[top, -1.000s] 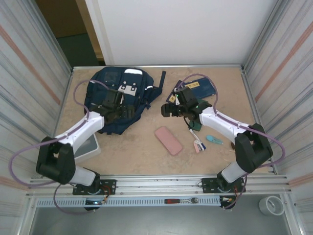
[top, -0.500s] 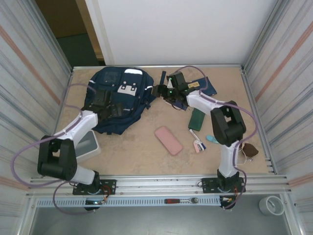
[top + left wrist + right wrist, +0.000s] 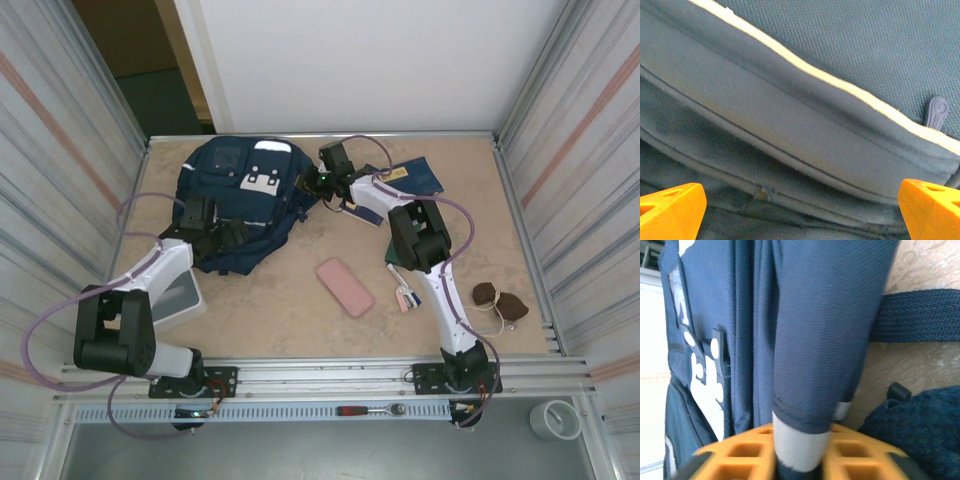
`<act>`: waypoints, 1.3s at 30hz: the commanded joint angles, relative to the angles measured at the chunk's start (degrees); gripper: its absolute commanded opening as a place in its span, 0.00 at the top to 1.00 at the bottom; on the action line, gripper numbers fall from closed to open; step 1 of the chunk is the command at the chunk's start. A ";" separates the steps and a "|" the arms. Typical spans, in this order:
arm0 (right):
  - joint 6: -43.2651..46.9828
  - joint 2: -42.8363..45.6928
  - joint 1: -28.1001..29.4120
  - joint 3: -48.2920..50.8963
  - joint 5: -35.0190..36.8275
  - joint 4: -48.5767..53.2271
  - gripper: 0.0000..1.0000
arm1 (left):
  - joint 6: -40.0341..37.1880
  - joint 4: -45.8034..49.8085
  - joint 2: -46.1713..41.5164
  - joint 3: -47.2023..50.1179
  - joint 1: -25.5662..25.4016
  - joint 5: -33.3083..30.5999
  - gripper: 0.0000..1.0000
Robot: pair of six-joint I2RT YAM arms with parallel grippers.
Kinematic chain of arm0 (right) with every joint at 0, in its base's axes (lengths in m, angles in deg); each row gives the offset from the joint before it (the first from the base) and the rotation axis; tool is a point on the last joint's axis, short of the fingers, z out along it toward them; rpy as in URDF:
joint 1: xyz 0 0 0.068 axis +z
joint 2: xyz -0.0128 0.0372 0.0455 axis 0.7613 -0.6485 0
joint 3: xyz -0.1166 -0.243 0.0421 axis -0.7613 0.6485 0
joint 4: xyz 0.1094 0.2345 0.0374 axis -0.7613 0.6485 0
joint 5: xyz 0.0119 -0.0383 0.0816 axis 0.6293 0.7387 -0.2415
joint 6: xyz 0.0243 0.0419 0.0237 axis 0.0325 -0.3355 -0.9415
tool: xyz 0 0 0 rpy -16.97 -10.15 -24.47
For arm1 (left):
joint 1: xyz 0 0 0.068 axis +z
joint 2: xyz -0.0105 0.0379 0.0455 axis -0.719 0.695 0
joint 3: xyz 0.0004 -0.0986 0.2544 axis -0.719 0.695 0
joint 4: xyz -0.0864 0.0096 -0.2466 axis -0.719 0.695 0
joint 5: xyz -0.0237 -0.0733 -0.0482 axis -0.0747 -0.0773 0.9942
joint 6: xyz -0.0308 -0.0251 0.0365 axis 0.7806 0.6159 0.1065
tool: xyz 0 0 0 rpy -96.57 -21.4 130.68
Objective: Pack books, pencil case, and school supplies into a backpack
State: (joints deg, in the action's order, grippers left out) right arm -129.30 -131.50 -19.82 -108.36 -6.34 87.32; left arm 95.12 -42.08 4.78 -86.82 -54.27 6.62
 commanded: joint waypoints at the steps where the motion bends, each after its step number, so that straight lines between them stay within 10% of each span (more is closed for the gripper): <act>1: -0.07 1.67 -0.56 -1.95 -4.61 -0.04 0.96 | 2.57 0.05 -5.49 3.22 -0.95 4.37 0.01; 13: -1.86 18.69 -3.00 15.11 -3.37 -8.60 1.00 | 7.51 -4.91 -9.96 8.27 -5.55 14.52 0.01; 25: -4.37 36.35 -2.39 34.21 4.16 -14.05 1.00 | 8.44 -10.40 5.16 -1.04 -5.44 15.51 0.02; 33: -5.02 40.42 6.33 41.67 9.35 -14.23 1.00 | 5.61 -8.85 13.64 -8.99 1.53 12.61 0.02; 39: 1.03 35.91 12.65 37.99 5.72 -6.44 0.82 | 3.89 -6.96 17.53 -16.30 8.44 12.15 0.02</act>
State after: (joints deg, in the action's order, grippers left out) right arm -131.92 -94.75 -10.07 -67.55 4.44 77.99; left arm 100.78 -49.60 21.13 -99.32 -47.45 18.59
